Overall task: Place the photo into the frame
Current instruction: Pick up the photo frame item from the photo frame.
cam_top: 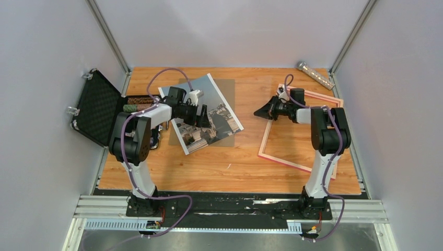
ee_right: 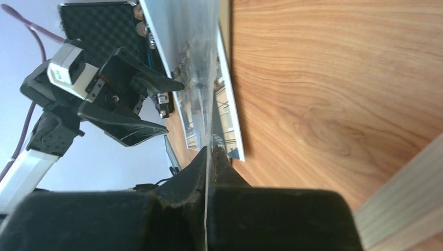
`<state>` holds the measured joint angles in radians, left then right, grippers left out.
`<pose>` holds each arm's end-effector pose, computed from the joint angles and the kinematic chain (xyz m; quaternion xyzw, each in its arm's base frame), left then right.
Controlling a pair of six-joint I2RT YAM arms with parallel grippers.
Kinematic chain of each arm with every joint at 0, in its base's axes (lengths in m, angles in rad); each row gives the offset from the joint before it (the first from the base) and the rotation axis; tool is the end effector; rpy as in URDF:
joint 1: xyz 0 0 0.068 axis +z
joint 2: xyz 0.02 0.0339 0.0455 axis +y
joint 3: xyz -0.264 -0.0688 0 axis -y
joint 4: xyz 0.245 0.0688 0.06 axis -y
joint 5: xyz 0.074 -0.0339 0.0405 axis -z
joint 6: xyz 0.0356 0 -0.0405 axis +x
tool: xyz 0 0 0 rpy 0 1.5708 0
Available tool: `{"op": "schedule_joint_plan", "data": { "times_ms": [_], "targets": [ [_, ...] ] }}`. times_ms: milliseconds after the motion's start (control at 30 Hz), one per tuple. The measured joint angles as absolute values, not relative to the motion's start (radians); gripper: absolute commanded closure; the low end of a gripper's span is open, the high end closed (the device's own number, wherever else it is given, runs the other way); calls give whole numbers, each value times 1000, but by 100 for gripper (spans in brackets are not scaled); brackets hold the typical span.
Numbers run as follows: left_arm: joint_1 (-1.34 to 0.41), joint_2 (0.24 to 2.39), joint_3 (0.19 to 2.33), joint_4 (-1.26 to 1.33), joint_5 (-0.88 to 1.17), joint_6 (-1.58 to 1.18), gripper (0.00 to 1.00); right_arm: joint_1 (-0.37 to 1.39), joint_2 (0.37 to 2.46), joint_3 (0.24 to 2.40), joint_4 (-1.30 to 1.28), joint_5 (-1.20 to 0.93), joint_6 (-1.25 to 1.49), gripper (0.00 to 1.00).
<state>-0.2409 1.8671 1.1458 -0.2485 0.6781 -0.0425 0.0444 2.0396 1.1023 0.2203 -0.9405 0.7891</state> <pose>0.3620 -0.1119 0.1654 0.1872 0.8866 -0.3539 0.2315 0.4026 0.0467 0.1247 0.1205 0.8241 0.5266 0.1706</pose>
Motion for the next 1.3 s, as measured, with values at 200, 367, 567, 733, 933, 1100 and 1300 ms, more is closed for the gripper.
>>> {"op": "schedule_joint_plan", "data": {
  "times_ms": [200, 367, 567, 733, 933, 1100, 1300],
  "targets": [
    [-241, 1782, 1176, -320, 648, -29, 0, -2, 1934, 1071, 232, -1016, 788, 100],
    [-232, 1744, 1282, -333, 653, -27, 0, -31, 1843, 1013, 281, -1091, 794, 100],
    [-222, 1754, 1319, -302, 714, -99, 0, -43, 1771, 945, 329, -1160, 813, 100],
    [-222, 1818, 1319, -246, 773, -197, 0, -50, 1717, 929, 366, -1206, 834, 100],
    [-222, 1860, 1319, -171, 838, -313, 0, -62, 1642, 921, 447, -1246, 876, 100],
    [-220, 1861, 1318, -71, 897, -412, 0, -65, 1602, 907, 509, -1281, 913, 100],
    [-215, 1876, 1305, 126, 997, -573, 0, -65, 1582, 881, 559, -1307, 935, 100]
  ]
}}
